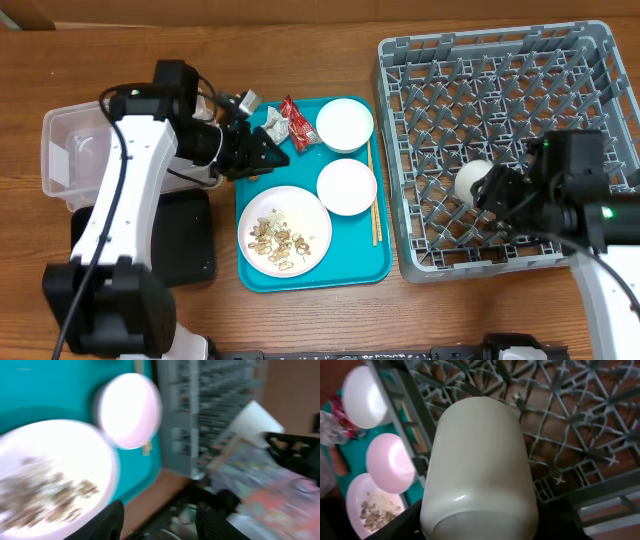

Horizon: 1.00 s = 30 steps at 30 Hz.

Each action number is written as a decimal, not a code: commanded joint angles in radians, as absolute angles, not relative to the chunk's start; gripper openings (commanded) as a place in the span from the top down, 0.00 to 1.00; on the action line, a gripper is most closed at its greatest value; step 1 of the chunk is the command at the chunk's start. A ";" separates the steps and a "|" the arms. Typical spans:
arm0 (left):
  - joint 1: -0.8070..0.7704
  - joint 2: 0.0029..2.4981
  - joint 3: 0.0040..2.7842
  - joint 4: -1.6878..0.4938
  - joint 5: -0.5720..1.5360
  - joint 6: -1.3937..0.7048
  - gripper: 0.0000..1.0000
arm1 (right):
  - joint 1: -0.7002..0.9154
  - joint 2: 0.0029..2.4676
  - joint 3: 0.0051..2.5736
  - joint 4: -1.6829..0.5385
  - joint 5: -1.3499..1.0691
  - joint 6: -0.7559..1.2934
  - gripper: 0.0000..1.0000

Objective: Sort waste into correct bins and load items into the dishwasher

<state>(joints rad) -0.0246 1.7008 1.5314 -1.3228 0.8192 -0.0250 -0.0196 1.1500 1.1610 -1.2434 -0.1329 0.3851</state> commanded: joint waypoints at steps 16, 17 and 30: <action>-0.027 0.944 1.560 -1.339 -0.212 -0.539 0.00 | -0.021 1.288 1.220 -1.270 -0.131 0.336 0.14; -0.027 0.929 1.560 -1.340 -0.214 -0.539 0.00 | -0.020 1.282 1.241 -1.268 -0.138 0.333 0.14; -0.027 0.932 1.559 -1.381 -0.213 -0.539 0.00 | 0.287 1.254 1.345 -1.205 -0.313 0.263 0.34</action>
